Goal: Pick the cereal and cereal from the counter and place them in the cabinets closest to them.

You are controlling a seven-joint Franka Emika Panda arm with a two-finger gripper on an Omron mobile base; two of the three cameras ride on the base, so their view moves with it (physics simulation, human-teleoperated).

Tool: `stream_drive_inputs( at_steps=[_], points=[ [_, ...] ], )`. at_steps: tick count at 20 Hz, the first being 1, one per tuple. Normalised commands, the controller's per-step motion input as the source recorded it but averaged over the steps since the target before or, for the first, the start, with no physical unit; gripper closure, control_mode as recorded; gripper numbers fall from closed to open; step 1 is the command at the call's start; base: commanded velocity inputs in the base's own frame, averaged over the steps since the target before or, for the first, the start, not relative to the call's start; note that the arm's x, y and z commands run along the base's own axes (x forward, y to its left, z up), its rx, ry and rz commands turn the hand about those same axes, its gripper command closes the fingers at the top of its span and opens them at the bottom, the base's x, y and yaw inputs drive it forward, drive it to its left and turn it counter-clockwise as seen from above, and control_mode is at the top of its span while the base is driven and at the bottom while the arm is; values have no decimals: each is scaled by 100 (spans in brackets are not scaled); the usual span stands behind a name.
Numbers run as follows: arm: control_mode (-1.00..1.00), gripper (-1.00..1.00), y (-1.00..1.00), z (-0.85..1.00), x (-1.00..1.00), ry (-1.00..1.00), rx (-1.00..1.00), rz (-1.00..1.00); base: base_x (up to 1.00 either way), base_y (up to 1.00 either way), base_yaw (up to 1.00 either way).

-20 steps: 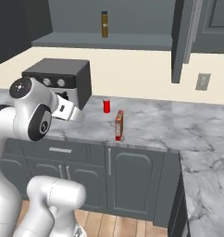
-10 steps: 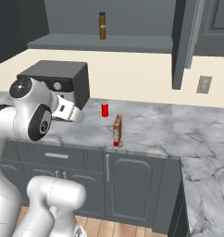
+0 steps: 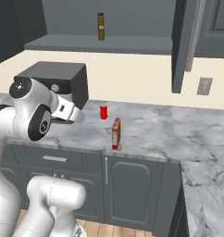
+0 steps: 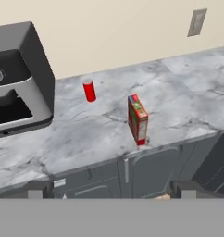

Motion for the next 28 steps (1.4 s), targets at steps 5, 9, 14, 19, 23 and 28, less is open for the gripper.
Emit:
stream_drive_inputs(
  at_steps=[5, 9, 14, 19, 23, 28],
  points=[
    [100, -100, 0, 0, 0, 0, 0, 0, 37, -20, 0],
    [100, -100, 0, 0, 0, 0, 0, 0, 30, -18, 0],
    [100, -100, 0, 0, 0, 0, 0, 0, 22, -10, 0],
    [100, -100, 0, 0, 0, 0, 0, 0, 27, -12, 0],
    [100, -100, 0, 0, 0, 0, 0, 0, 34, -18, 1],
    [100, -100, 0, 0, 0, 0, 0, 0, 32, -16, 0]
  ],
)
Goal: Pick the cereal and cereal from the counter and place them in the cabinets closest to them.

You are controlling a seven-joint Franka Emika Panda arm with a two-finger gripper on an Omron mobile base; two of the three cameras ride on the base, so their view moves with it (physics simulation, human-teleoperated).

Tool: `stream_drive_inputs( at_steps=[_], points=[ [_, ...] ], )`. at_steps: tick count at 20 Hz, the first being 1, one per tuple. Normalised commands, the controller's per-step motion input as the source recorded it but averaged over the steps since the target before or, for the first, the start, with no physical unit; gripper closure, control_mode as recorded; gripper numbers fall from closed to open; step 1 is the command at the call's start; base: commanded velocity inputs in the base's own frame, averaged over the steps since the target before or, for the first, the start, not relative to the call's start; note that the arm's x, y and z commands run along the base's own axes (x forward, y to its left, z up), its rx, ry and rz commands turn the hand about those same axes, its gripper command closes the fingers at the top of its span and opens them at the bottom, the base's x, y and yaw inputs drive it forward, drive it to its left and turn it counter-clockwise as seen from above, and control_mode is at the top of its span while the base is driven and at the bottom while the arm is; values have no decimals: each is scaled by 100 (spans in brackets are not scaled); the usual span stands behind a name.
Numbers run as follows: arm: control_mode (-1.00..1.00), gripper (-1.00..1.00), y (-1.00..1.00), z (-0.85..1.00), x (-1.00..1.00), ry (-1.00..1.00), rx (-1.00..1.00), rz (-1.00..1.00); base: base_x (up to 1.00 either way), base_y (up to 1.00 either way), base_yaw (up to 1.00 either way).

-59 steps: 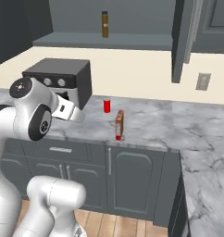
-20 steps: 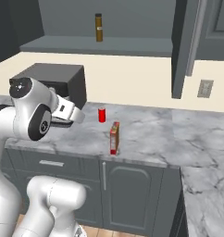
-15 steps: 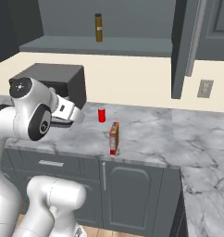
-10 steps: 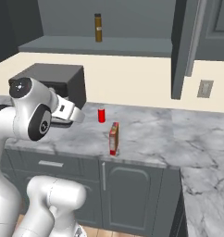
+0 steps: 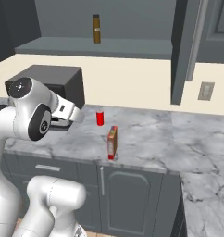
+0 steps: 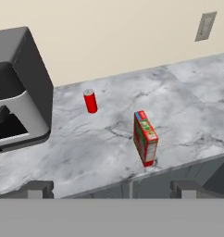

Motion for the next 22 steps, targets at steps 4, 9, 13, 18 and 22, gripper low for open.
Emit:
stream_drive_inputs(
  at_steps=[4, 9, 13, 18, 22],
  points=[
    [100, -100, 0, 0, 0, 0, 0, 0, 27, -12, 0],
    [100, -100, 0, 0, 0, 0, 0, 0, 16, -4, 0],
    [-100, -100, 0, 0, 0, 0, 0, 0, 0, 0, 0],
    [-100, -100, -5, -6, 0, 0, 0, 0, 0, 0, 0],
    [-100, -100, -12, -22, -5, 0, 0, 0, 0, 0, 0]
  ],
)
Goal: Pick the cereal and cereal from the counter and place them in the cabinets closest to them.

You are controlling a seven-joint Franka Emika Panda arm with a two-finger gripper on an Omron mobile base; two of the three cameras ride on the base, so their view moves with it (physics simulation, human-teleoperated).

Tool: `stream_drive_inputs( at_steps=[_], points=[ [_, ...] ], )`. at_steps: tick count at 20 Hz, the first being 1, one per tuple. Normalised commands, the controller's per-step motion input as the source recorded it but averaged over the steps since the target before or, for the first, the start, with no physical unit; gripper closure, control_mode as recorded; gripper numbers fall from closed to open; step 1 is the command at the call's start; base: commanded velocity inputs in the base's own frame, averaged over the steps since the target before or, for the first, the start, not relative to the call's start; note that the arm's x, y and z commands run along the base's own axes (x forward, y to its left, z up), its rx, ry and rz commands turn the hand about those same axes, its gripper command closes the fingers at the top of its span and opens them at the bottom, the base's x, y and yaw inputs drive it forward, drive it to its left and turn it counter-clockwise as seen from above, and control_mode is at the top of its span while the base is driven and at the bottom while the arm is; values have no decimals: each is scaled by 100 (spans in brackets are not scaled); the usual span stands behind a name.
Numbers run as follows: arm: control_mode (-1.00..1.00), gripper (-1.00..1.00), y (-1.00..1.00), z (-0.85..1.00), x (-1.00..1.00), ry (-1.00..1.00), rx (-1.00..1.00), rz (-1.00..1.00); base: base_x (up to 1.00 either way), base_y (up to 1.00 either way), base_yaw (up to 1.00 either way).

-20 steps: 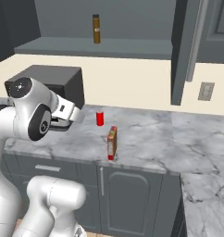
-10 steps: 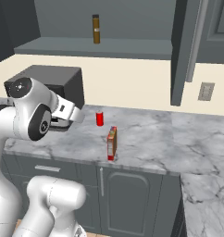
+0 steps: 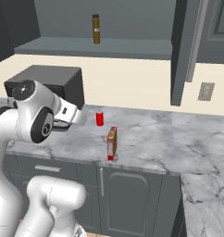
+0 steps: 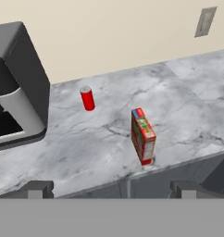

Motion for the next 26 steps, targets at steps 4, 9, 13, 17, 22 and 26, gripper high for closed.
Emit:
stream_drive_inputs(
  at_steps=[4, 9, 13, 17, 22, 26],
  points=[
    [-100, -100, -15, -23, -5, 0, 0, 0, 0, 0, 0],
    [-100, -100, -28, -24, -14, 0, 0, 0, 0, 0, 0],
    [-100, -100, -29, -31, -8, 1, 0, 1, 0, 0, 0],
    [-100, -100, -28, -36, -1, 3, 0, 2, 0, 0, 0],
    [-100, -100, -20, -36, 0, 5, 0, 2, 0, 0, 0],
    [-100, -100, -14, -37, 1, 8, 0, 2, 0, 0, 0]
  ],
)
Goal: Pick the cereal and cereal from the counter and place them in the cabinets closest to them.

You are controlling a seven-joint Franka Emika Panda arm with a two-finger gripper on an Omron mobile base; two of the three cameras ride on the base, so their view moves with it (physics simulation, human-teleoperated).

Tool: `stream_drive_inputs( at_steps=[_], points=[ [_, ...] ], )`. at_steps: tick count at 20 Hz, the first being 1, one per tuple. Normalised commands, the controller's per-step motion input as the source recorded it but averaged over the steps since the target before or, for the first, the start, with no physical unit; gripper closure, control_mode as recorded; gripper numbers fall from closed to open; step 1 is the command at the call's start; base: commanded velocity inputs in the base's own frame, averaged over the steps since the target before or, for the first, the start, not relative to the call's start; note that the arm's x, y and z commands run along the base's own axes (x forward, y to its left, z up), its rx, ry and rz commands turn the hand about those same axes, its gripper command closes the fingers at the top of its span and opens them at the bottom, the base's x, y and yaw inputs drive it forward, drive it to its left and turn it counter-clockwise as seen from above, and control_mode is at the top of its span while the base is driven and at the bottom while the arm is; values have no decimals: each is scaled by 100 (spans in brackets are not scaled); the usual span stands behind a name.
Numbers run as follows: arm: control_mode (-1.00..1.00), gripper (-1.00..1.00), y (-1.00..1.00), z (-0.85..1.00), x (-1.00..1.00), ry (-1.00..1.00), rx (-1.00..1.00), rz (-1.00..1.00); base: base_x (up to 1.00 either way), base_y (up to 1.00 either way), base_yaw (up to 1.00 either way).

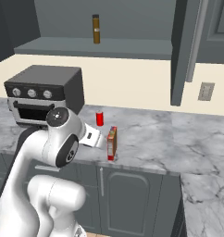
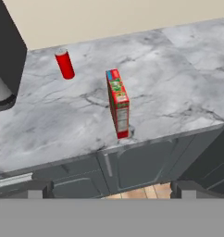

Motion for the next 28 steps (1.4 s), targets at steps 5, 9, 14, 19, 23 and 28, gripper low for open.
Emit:
stream_drive_inputs(
  at_steps=[5, 9, 14, 19, 23, 28],
  points=[
    [-100, -100, -16, -37, 10, 8, 0, 1, 0, 0, 0],
    [-100, -100, -14, -36, 20, 6, 0, 1, 0, 0, 0],
    [-100, -100, -12, -31, 23, 0, 0, 1, 0, 0, 0],
    [-100, -100, -8, -22, 27, 0, 0, 0, 0, 0, 0],
    [-100, -100, -1, -22, 30, -3, 0, 0, 0, 0, 0],
    [-100, -100, -1, -21, 28, -6, 0, 0, 0, 0, 0]
  ],
)
